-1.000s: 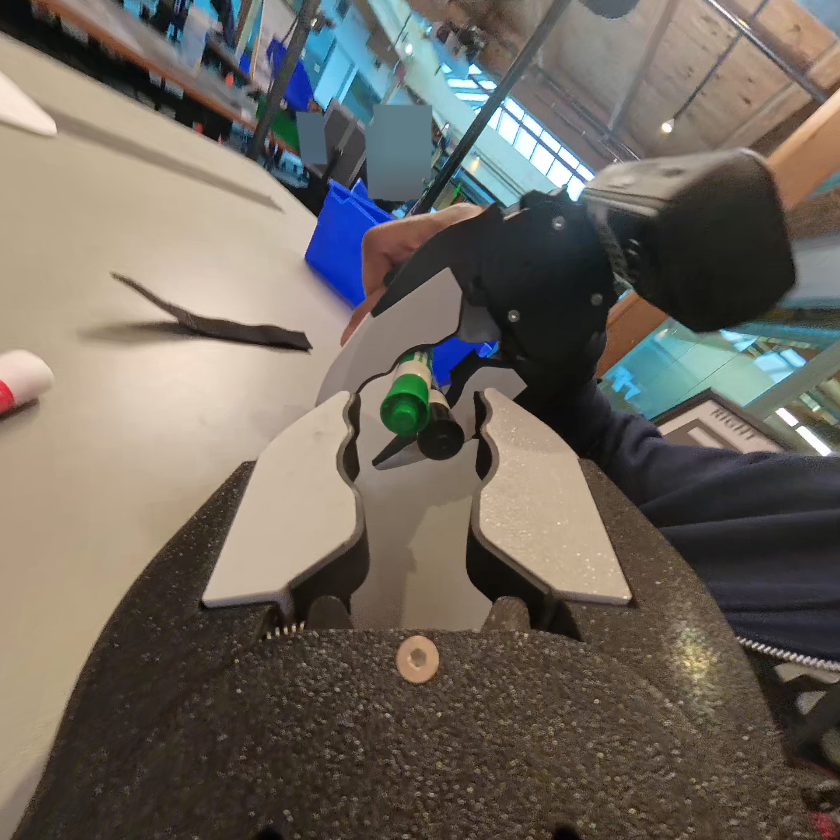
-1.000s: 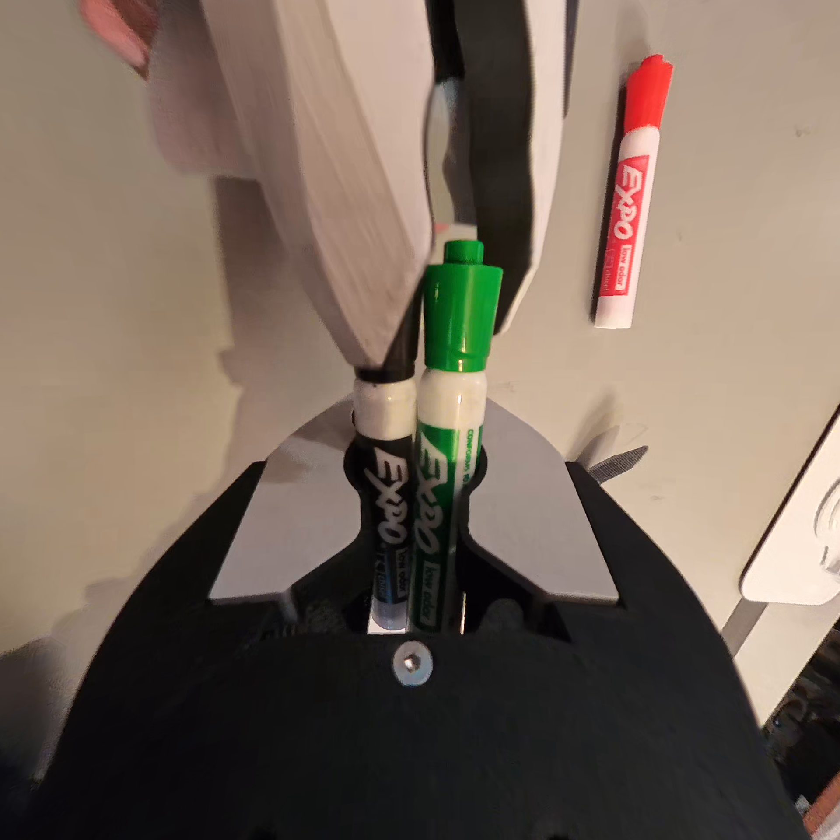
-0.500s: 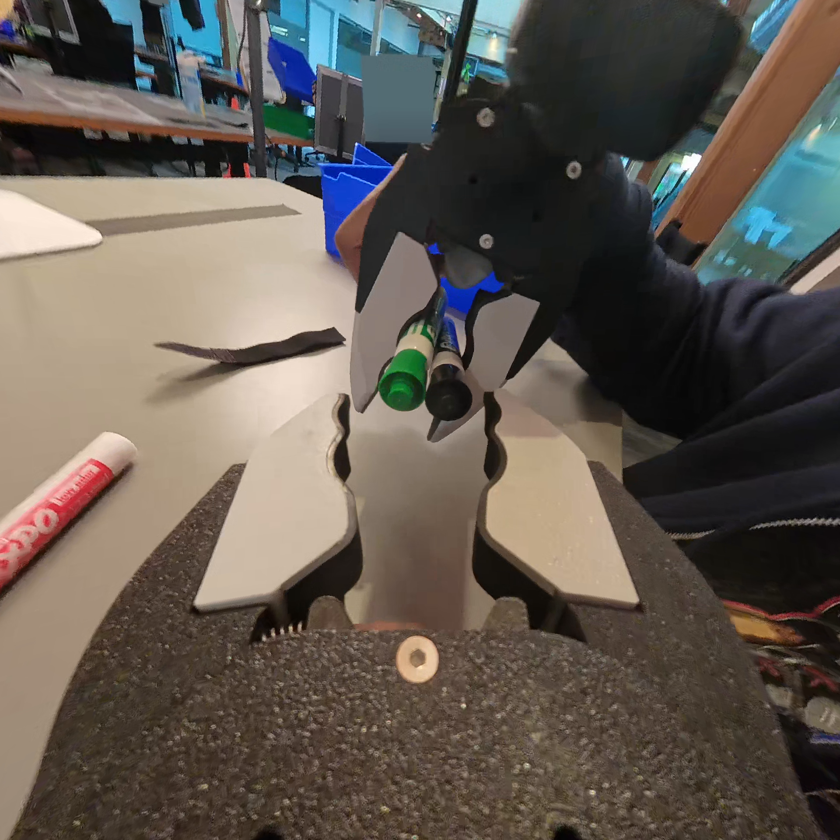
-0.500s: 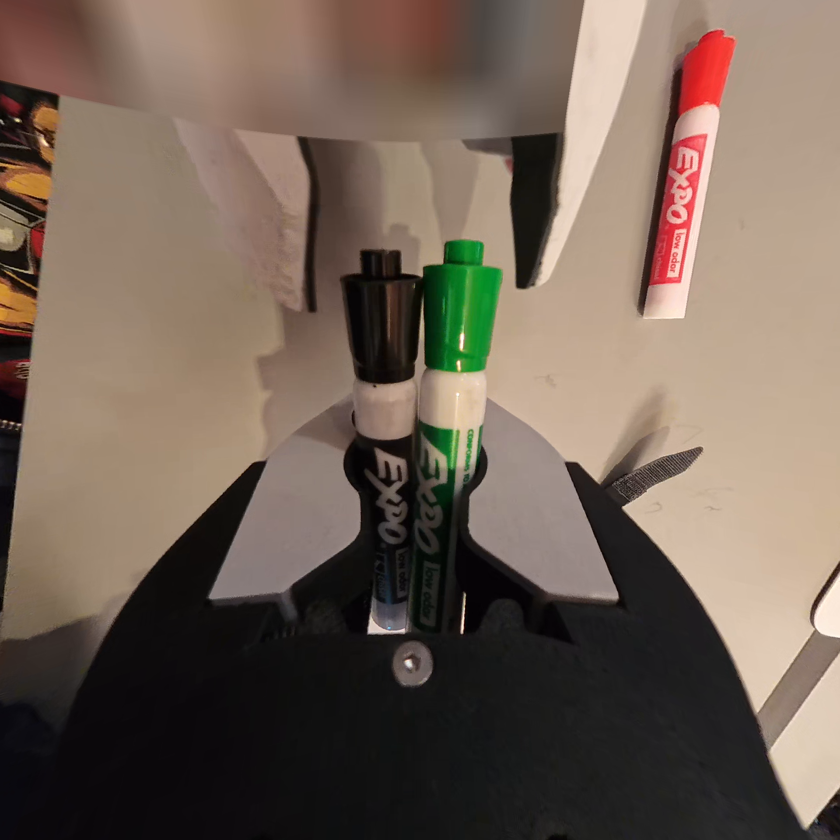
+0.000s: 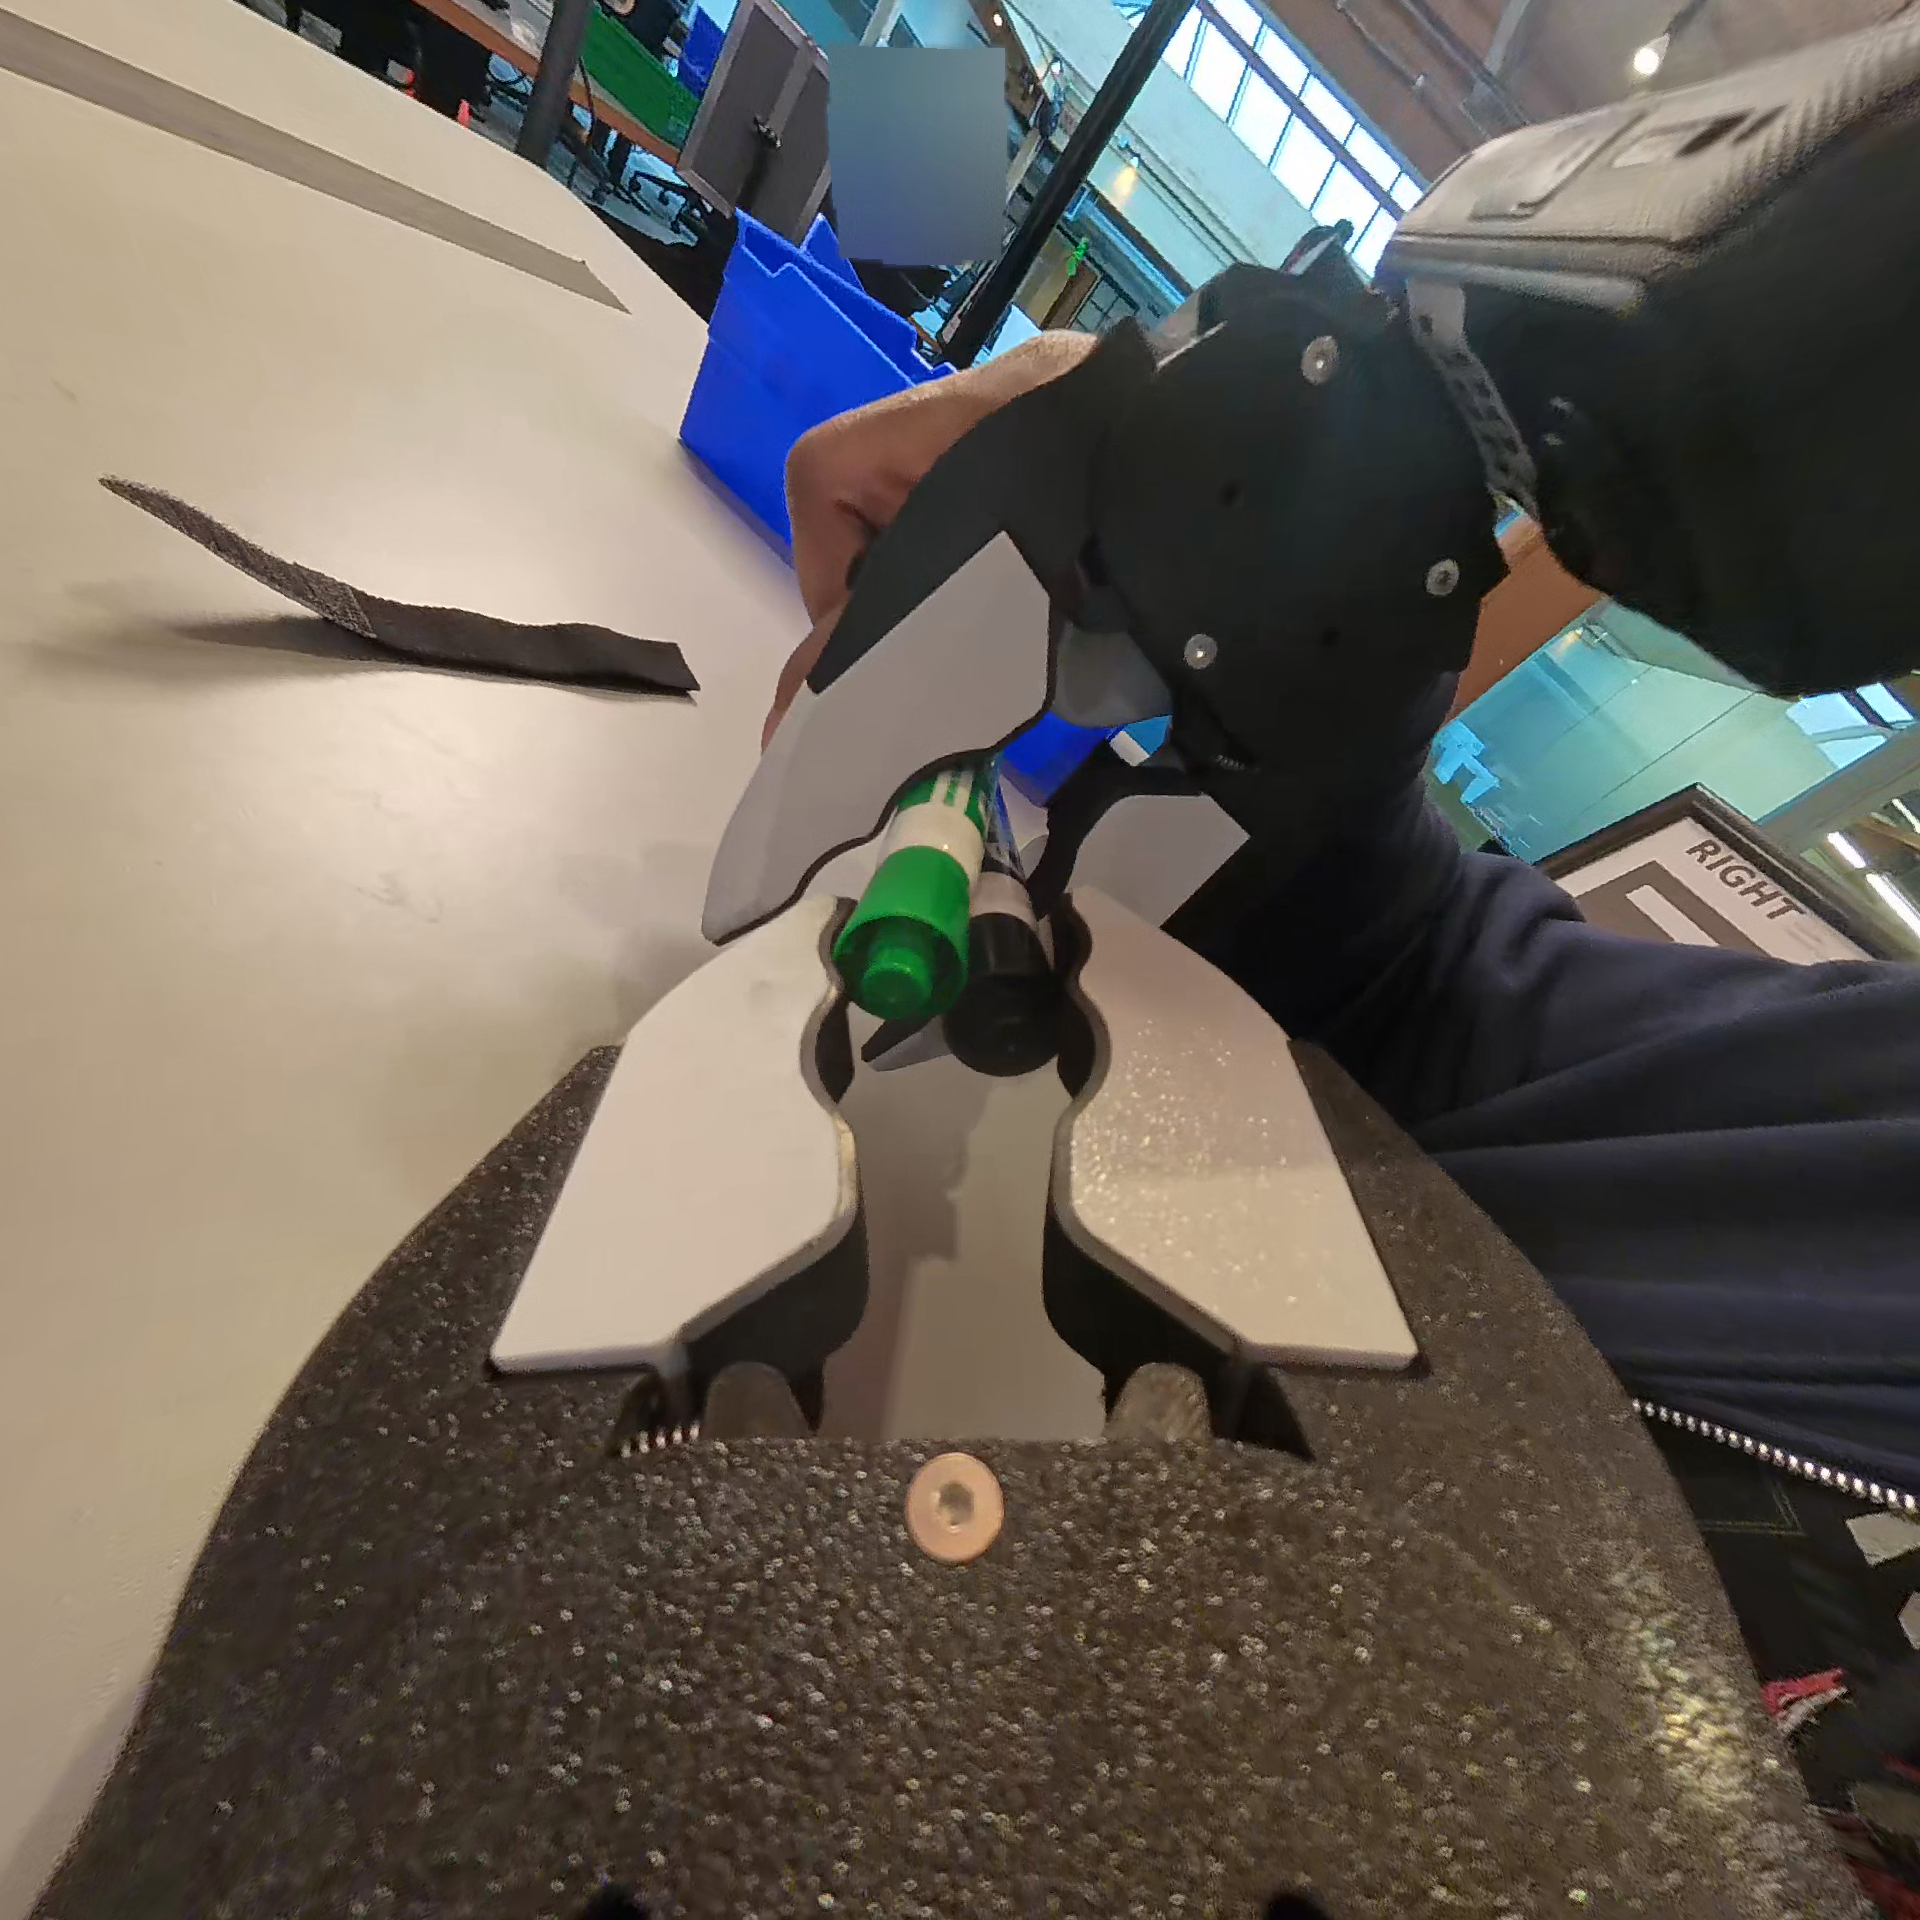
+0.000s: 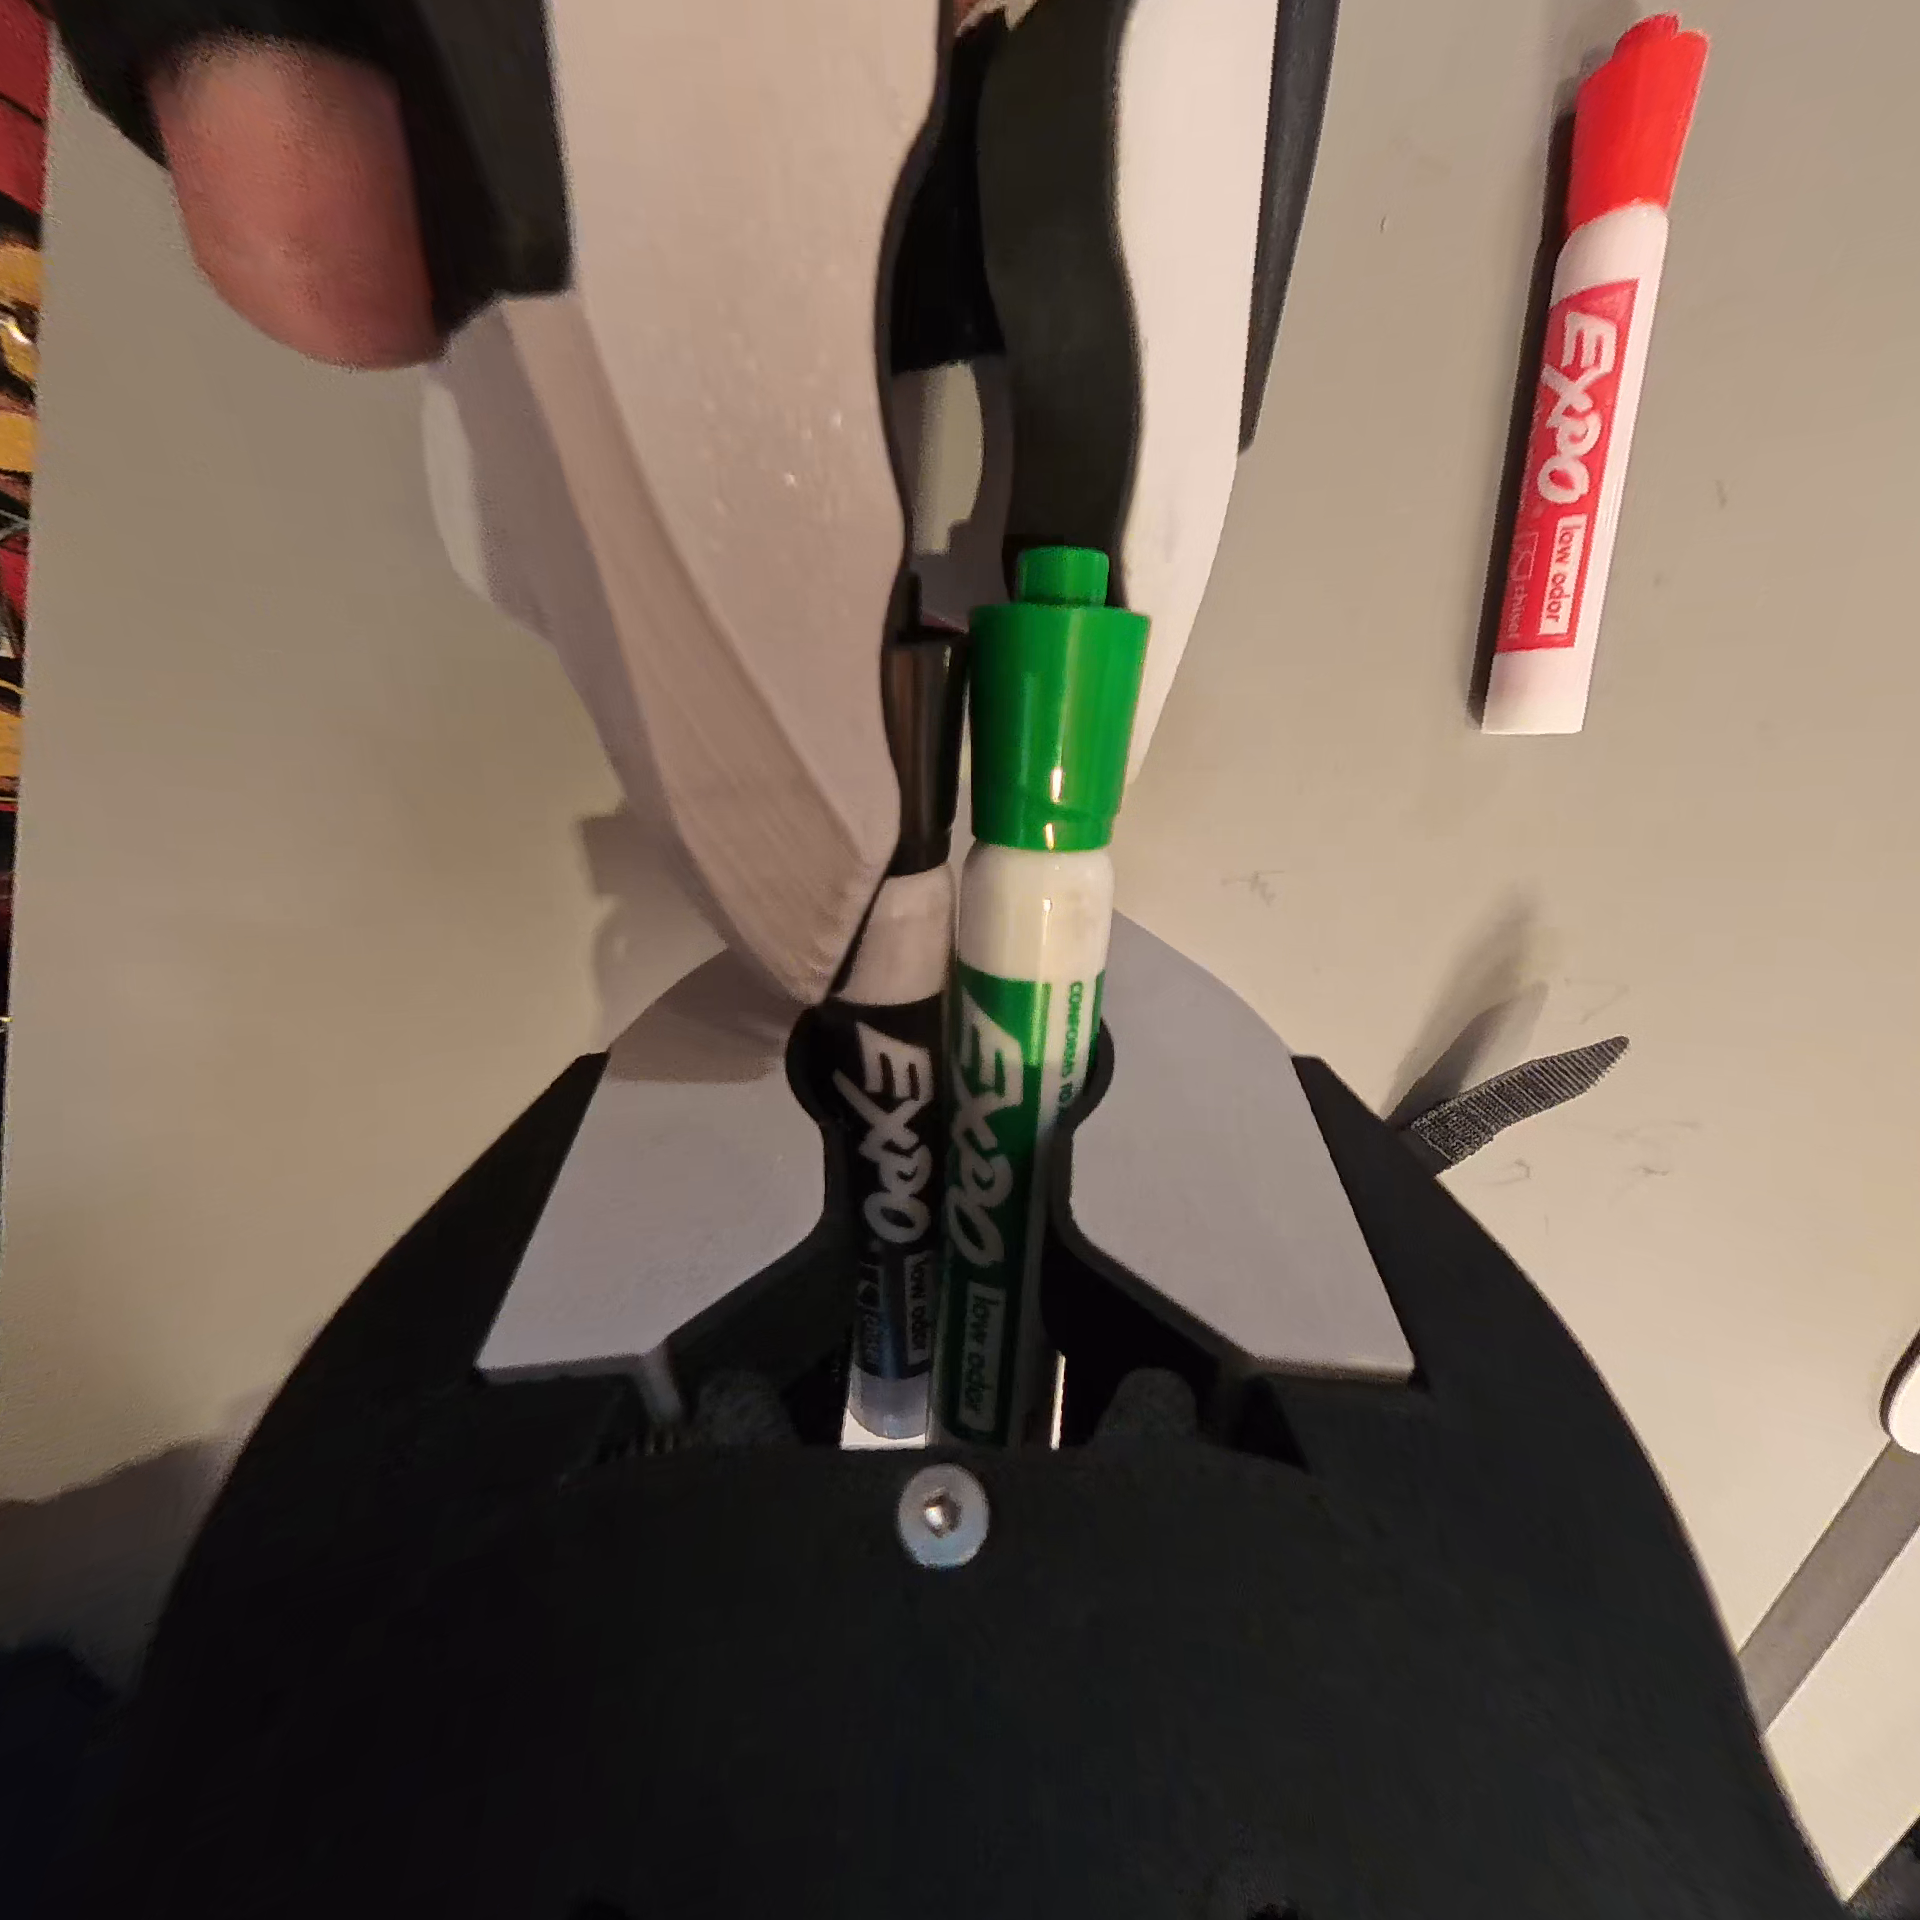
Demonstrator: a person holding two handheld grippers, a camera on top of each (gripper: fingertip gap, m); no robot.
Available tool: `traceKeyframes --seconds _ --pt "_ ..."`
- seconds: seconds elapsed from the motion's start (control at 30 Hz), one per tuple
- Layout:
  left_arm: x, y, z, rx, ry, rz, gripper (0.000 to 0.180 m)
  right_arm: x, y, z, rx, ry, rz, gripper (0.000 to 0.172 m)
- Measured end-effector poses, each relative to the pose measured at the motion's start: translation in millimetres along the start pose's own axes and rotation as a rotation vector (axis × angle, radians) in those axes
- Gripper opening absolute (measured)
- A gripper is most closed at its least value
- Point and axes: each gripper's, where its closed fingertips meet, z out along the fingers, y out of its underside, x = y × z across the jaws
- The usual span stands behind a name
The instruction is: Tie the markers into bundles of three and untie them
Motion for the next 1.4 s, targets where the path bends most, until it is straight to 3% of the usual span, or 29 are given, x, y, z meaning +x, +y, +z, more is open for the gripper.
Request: traceKeyframes --seconds 0.1,0.13,0.17,0.4,0.53,0.77,0.97,1.1,1.4 --pt "-2 0 2 -0.006 -0.011 -0.011 0.035 1 2 1 -0.004 -0.003 0.003 0.040" --pt "-4 -1 2 0.002 -0.019 -0.012 0.023 1 3 2 -0.005 -0.003 0.002 0.037" --pt "-5 -3 2 0.018 -0.025 -0.012 0.022 4 2 2 0.000 0.015 -0.002 0.018" --pt "-4 -1 2 0.014 -0.018 -0.018 0.027 3 2 6 0.001 -0.006 -0.001 0.016" --pt "-4 -2 -4 0.018 -0.011 -0.011 0.039 5 4 8 -0.002 -0.015 0.009 0.016" --pt "-13 -6 -26 -0.031 -0.104 0.246 0.048 6 3 12 0.008 -0.030 0.007 0.015" --pt "-7 -7 -16 -0.109 -0.102 0.335 0.047 9 6 19 -0.005 -0.048 0.021 0.015" --pt "-10 -9 -5 -0.156 -0.131 0.482 0.040 8 5 22 -0.009 -0.057 0.016 0.015" --pt "-7 3 4 -0.171 -0.096 0.527 0.020 1 4 20 -0.009 -0.059 0.001 0.015"
